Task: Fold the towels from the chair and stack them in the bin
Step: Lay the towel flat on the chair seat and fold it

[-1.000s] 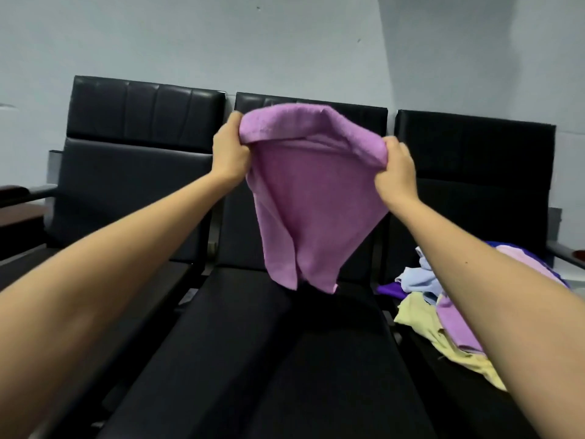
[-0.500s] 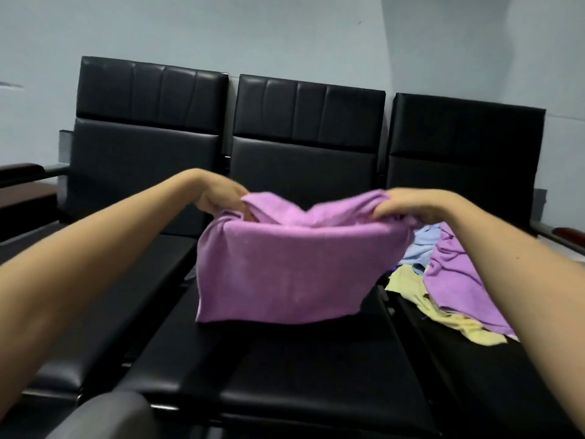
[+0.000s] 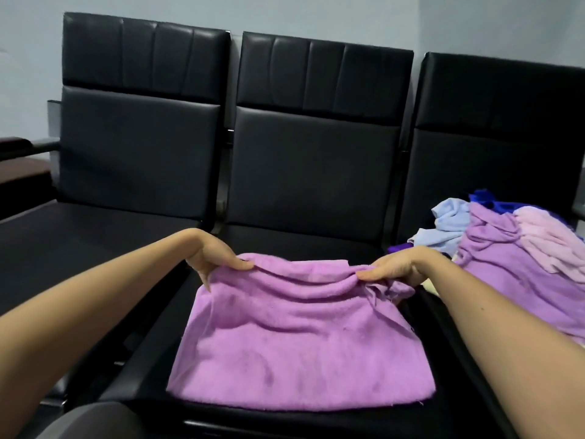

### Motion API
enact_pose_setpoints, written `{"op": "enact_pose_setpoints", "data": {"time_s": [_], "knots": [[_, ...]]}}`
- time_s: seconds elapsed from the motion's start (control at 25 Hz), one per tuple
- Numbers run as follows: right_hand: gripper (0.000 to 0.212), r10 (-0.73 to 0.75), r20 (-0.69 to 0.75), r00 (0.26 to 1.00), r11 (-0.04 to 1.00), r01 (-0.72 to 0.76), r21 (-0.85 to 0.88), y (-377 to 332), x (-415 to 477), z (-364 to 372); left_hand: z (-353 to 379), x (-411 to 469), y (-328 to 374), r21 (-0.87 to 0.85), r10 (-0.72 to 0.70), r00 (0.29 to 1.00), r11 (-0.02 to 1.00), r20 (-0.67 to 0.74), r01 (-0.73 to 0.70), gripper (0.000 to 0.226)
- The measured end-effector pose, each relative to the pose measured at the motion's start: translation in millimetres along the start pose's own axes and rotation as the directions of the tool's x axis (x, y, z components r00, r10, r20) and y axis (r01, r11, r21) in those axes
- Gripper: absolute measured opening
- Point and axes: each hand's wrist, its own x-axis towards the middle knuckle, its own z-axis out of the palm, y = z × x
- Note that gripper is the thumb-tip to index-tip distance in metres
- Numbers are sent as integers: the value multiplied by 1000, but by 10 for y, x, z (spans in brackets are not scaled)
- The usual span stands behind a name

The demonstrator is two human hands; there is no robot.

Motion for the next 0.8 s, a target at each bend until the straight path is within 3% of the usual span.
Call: {"op": "enact_pose_setpoints", "data": {"time_s": [0.08,0.16,0.36,0.44,0.48,0.56,0.6,0.68,0.8], "knots": [[29,-68,-214,975,998,70,-1,10,279,-78,-49,206,-84,-52,8,978,998,-206,-19,25],[11,-153,-400,903,987,124,-98,-37,542,-125,-65,401,-157,-97,50,921,991,-386,-95,14],[17,-269,-593,759,958,144,-250,-174,1155,-47,15,703,-281,-337,-7,804,910,-595,-241,36],[13,-307,-651,694,938,104,-331,-76,1386,19,46,798,-303,-196,-38,704,970,-709,-145,35],[21,-303,-678,669,926,39,-375,-16,1474,60,61,831,-303,-40,-32,666,999,-746,2,32],[33,-307,-693,653,892,-58,-449,66,1554,130,86,863,-272,170,-15,605,954,-796,247,34],[36,-323,-686,651,879,-63,-473,79,1551,150,92,889,-267,214,-5,594,930,-805,298,35],[40,-337,-651,681,869,-41,-493,56,1511,123,105,901,-248,298,58,593,901,-803,315,33],[37,-294,-595,748,868,-52,-493,12,1376,124,145,921,-226,417,168,661,877,-731,239,28]]}}
